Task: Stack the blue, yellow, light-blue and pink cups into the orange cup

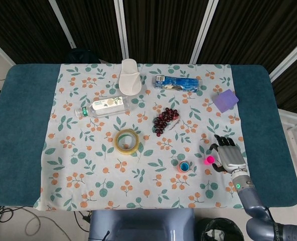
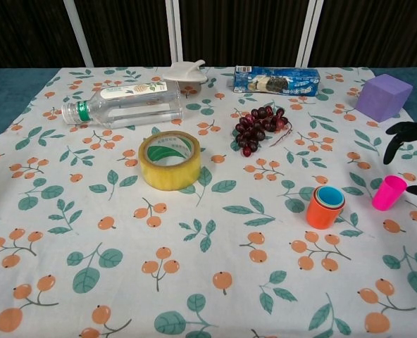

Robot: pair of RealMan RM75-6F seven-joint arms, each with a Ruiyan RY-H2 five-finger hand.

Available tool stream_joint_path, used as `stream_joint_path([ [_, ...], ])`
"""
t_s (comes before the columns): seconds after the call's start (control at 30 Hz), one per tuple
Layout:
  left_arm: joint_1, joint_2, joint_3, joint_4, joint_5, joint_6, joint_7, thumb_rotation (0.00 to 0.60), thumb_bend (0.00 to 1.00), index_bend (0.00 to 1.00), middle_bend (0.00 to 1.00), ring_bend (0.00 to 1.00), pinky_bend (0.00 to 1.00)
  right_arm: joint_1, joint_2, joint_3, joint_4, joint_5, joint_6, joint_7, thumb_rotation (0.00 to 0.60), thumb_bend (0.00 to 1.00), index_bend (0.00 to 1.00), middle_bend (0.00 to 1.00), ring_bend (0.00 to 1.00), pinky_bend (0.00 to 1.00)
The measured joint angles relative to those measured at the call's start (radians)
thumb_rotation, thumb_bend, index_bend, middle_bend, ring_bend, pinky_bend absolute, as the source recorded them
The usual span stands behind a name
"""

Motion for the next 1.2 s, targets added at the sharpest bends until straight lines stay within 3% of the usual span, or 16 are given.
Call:
stream_joint_path([
  [1.2,0.0,0.0,-0.001,0.0,-0.004,-0.002,0.003,0.6,0.81,0.08,0.0,0.0,0.09,-0.011,-0.053,0.018,0.047,-0.016,-0.012,0.022,0.6,0.4,0.44,0.0,0.0,0.0],
])
